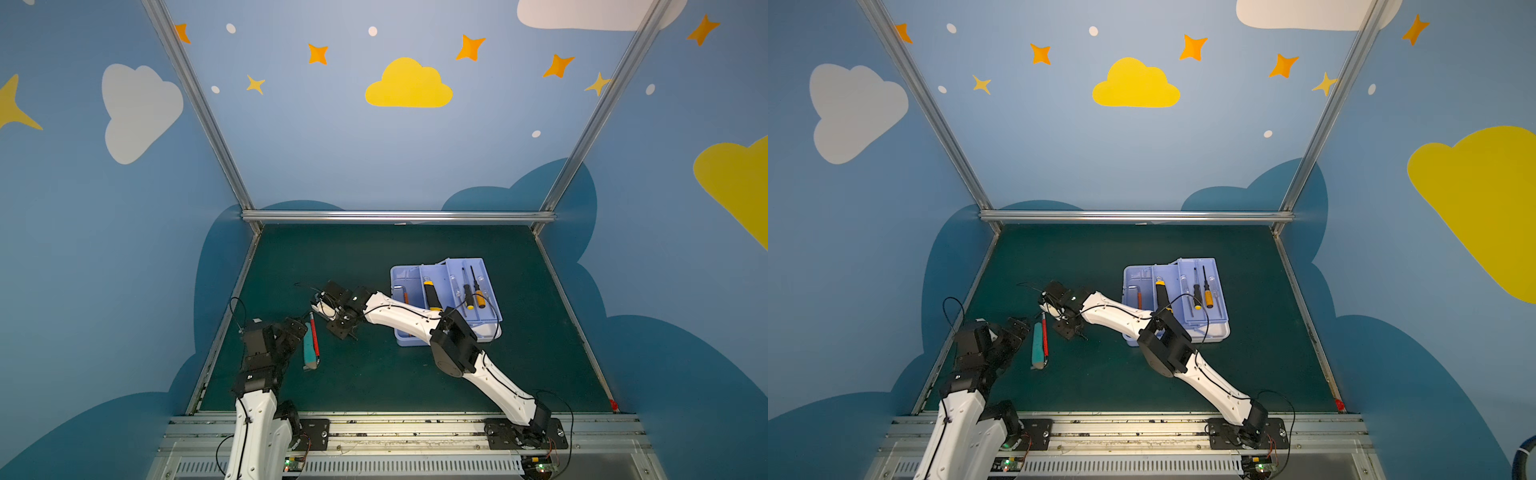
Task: Pack the tool kit
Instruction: 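Reach the right gripper to the black hex key and grasp it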
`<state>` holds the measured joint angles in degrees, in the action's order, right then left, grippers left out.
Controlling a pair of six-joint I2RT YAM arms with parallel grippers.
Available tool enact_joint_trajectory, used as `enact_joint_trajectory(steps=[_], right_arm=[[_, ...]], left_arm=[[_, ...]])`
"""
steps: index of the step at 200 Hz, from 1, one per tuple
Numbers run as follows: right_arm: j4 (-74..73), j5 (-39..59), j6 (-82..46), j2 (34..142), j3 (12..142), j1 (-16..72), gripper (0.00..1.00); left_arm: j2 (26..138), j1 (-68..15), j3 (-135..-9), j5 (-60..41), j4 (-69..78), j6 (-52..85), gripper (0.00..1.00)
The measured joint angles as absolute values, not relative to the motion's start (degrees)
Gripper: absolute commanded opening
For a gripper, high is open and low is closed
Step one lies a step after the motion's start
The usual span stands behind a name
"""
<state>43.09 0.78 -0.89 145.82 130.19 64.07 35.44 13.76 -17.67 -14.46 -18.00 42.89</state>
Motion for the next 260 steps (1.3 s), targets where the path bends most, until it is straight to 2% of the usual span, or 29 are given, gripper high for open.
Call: enact_joint_trajectory(steps=[72, 125, 173, 260], right_arm=[[38.9, -3.5, -1.2, 147.0, 129.8, 64.2, 0.41], [38.3, -3.2, -1.3, 147.9, 131.0, 64.4, 0.22], [38.0, -2.9, -2.2, 148.6, 132.1, 64.1, 0.00], [39.2, -5.2, -6.8, 145.8, 128.7, 61.3, 0.00]], left_arm=[[34.3, 13.9, -17.0, -14.4, -18.8, 42.9, 1.00], [33.3, 13.9, -16.0, -14.4, -19.1, 42.9, 1.00], [33.2, 13.9, -16.0, -14.5, -19.1, 42.9, 1.00], [34.6, 13.9, -16.0, -14.7, -18.8, 42.5, 1.00]])
